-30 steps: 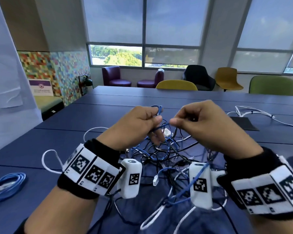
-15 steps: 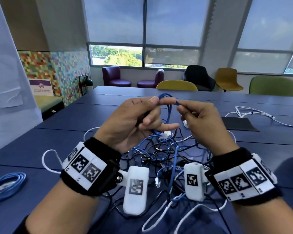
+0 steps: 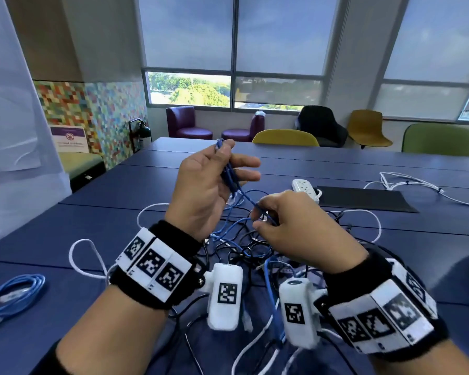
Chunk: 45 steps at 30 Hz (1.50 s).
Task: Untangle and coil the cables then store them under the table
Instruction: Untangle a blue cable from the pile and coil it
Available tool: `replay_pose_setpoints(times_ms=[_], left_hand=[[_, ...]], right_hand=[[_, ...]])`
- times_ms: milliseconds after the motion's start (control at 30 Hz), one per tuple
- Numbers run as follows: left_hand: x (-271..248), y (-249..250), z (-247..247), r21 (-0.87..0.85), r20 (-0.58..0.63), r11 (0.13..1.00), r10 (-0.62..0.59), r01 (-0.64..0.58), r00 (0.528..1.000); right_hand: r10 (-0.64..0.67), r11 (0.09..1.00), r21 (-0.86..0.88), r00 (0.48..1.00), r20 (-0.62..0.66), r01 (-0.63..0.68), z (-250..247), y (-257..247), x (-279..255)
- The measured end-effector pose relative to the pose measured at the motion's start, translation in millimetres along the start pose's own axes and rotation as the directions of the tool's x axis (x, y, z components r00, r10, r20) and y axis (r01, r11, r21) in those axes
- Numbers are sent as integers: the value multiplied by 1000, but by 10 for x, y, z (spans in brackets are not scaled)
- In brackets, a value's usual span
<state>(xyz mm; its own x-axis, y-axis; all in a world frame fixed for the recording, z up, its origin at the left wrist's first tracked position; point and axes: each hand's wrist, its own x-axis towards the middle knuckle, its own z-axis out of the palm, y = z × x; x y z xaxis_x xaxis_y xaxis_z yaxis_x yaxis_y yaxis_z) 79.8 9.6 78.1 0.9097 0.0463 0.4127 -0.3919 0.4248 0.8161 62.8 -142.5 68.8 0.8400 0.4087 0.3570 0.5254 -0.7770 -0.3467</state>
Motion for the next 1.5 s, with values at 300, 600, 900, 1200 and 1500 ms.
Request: replay_pose_setpoints(times_ms=[300,600,900,1200,1500], left_hand=[[-104,35,71,586,257,785,58,-203,965],[-426,167,19,842,369,451,-82,-296,926],[-749,338,-235,812,314,540,-81,-223,946],[-1020,434,-404,269,334,921,-362,281,870],[-1018,451,-548,-647,277,674,-227,356,934]], right_hand=[[-124,992,-23,989,-77,123,-281,-157,-131],[-154,988,-23,956,-248,153,-76,-112,-270],[169,977,169,960,-222,-132,-173,-23,-484],[341,857,499,870,-355,-132,-4,159,-400],[-97,960,213,929,-357,182,170,105,-526]])
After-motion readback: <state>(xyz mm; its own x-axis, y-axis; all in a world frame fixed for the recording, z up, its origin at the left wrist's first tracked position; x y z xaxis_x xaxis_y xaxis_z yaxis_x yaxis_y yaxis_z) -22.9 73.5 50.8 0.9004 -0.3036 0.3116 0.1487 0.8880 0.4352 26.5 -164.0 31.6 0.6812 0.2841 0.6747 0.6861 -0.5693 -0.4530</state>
